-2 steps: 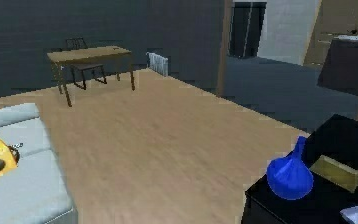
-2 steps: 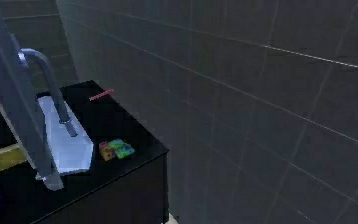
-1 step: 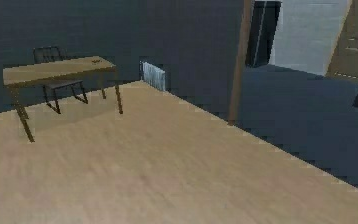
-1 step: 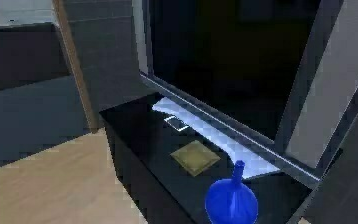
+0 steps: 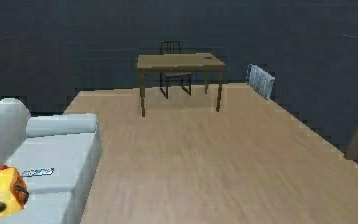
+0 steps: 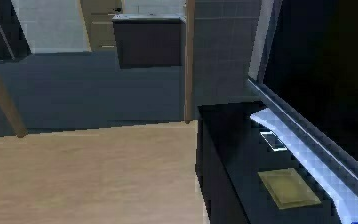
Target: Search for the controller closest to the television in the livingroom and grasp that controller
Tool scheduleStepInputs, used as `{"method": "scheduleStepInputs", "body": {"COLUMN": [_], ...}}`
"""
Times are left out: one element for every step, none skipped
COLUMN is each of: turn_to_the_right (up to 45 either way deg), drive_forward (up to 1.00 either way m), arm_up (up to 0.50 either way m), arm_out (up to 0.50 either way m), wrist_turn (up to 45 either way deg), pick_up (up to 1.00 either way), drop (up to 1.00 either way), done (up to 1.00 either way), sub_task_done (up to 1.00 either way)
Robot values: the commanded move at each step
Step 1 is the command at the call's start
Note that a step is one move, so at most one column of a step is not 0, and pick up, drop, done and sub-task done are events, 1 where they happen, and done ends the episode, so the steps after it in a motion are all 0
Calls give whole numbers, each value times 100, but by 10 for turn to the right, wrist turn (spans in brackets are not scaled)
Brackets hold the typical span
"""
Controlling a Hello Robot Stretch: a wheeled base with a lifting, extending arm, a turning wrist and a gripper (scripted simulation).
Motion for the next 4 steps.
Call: {"method": "scheduleStepInputs", "body": {"turn_to_the_right": [0, 0, -30, 0], "drive_forward": [100, 100, 0, 30], "arm_up": [0, 0, 0, 0], "arm_out": [0, 0, 0, 0], "wrist_turn": [0, 0, 0, 0], "pick_up": [0, 0, 0, 0], "drop": [0, 0, 0, 0], "done": [0, 0, 0, 0], "sub_task_done": [0, 0, 0, 0]}}
